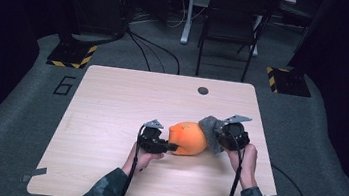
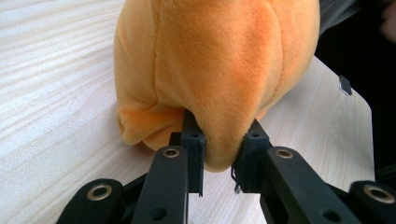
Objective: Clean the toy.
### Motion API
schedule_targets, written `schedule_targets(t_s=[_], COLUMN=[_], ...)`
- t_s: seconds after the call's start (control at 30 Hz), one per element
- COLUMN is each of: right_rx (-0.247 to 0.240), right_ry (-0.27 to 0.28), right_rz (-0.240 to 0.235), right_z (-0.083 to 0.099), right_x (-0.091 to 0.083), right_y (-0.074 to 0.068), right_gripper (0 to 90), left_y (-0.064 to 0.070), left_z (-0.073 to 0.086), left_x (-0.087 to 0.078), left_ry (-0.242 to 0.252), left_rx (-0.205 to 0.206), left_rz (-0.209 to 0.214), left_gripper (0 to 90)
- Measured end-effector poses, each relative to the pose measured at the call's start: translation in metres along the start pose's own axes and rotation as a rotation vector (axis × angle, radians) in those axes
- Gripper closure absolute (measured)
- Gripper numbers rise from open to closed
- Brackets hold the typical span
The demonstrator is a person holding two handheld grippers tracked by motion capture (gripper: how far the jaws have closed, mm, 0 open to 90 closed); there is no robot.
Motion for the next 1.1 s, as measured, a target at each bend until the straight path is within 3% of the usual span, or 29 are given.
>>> schedule_targets(t_s=[0.1, 0.17, 0.3, 0.33, 0.37, 0.43, 0.73, 0.93, 1.0, 1.03, 1.1], right_rx=[-0.037, -0.081, -0.121, -0.144, -0.137, -0.141, -0.123, -0.113, -0.095, -0.108, -0.099], right_ry=[0.086, 0.106, 0.051, 0.016, 0.007, -0.005, 0.002, -0.006, -0.002, -0.001, -0.005], right_rz=[-0.037, -0.063, -0.076, -0.059, -0.049, -0.038, -0.038, -0.037, -0.03, -0.033, -0.035], right_z=[-0.015, -0.02, -0.019, -0.015, -0.012, -0.009, -0.007, -0.006, -0.005, -0.005, -0.005], right_x=[-0.023, -0.03, -0.011, 0.0, 0.005, 0.013, 0.013, 0.015, 0.015, 0.016, 0.016], right_y=[-0.016, -0.029, -0.048, -0.05, -0.051, -0.049, -0.047, -0.043, -0.043, -0.041, -0.04], right_gripper=[73.8, 73.9, 73.9, 74.0, 74.1, 74.2, 74.3, 74.3, 74.3, 74.3, 74.3], left_y=[0.001, 0.0, 0.001, 0.001, 0.001, 0.001, 0.001, 0.002, 0.002, 0.002, 0.003], left_z=[0.0, 0.0, 0.0, 0.0, 0.001, 0.001, 0.0, -0.002, -0.002, -0.002, -0.002], left_x=[0.0, 0.0, 0.0, 0.0, 0.001, 0.001, 0.002, -0.001, -0.003, -0.003, -0.005], left_ry=[0.001, 0.001, 0.0, 0.002, 0.0, 0.0, 0.01, 0.018, 0.024, 0.026, 0.039], left_rx=[0.005, 0.004, 0.004, 0.007, 0.008, 0.008, 0.026, 0.06, 0.074, 0.08, 0.12], left_rz=[-0.001, -0.001, -0.008, -0.01, -0.011, -0.008, -0.002, -0.034, -0.037, -0.037, -0.064], left_gripper=[76.7, 76.7, 76.7, 76.5, 76.4, 75.9, 67.7, 43.1, 37.3, 35.3, 28.9])
Point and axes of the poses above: each handheld gripper's, and its own axes: x roughly forward along the jaws, z roughly out of its underside, y roughly to its right, the point moved 2 cm from there along x, roughly forward along the jaws, and after that the axes turned 7 degrees about -z, right-handed, at the moved point
